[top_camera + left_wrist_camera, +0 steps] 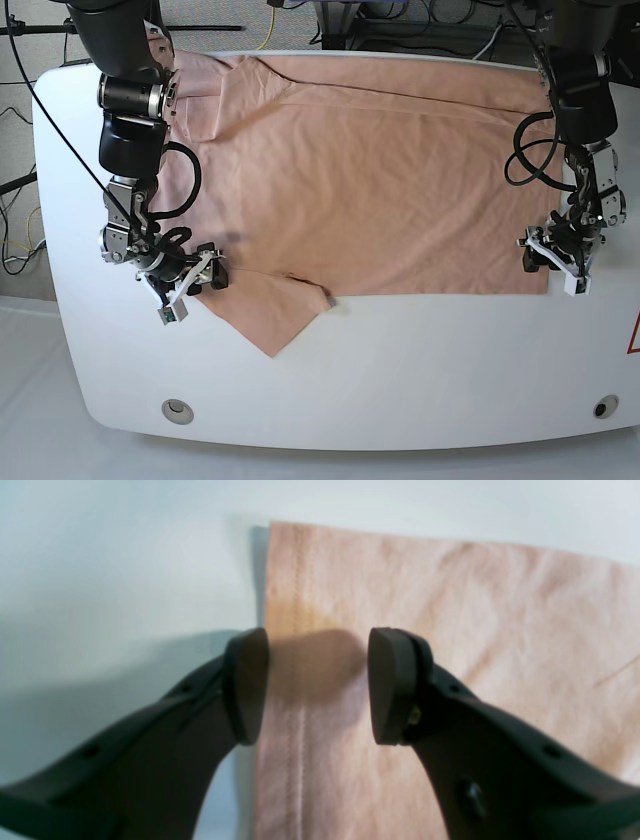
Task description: Fold the T-shirt properly
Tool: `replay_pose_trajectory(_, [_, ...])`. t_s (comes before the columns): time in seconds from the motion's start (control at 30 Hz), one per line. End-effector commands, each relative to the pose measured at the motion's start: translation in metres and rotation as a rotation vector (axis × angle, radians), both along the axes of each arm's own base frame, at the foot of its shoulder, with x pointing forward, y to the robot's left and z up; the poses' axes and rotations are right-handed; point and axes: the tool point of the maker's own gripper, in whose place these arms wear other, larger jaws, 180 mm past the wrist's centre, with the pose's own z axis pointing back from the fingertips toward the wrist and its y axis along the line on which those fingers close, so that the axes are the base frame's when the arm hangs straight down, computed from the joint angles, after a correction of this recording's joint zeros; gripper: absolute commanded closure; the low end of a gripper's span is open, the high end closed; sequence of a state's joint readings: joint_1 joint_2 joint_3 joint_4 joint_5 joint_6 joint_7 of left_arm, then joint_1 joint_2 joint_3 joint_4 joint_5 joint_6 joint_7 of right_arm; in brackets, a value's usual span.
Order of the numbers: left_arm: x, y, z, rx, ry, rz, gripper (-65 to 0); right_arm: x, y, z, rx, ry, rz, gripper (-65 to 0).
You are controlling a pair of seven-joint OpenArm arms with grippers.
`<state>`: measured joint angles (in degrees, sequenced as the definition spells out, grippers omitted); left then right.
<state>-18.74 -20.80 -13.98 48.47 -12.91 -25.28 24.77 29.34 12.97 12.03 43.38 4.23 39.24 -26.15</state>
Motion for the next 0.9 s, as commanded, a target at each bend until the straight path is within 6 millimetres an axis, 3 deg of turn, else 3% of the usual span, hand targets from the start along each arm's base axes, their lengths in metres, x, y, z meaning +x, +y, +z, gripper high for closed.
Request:
replay_pose_trajectory(0.0, [0.0095, 0.0083, 0.0157, 0.014, -0.039, 0.007, -29.6, 0.0179, -0.0004, 0.0225, 0.005, -0.058, 0.009, -33.0])
replay_pose_trajectory(0.53, [0.0033, 0.0103, 0.0115, 0.020, -0.029, 0.006, -29.6, 0.0170, 0.0031, 0.0196, 0.008, -0.046, 0.013, -32.9])
replay_pose_trajectory(0.87, [0.0099, 0.0130, 0.0210, 0.030, -0.056, 0.010, -29.7, 0.0135, 0.0031, 0.0167, -0.001, -0.032, 0.019, -32.6])
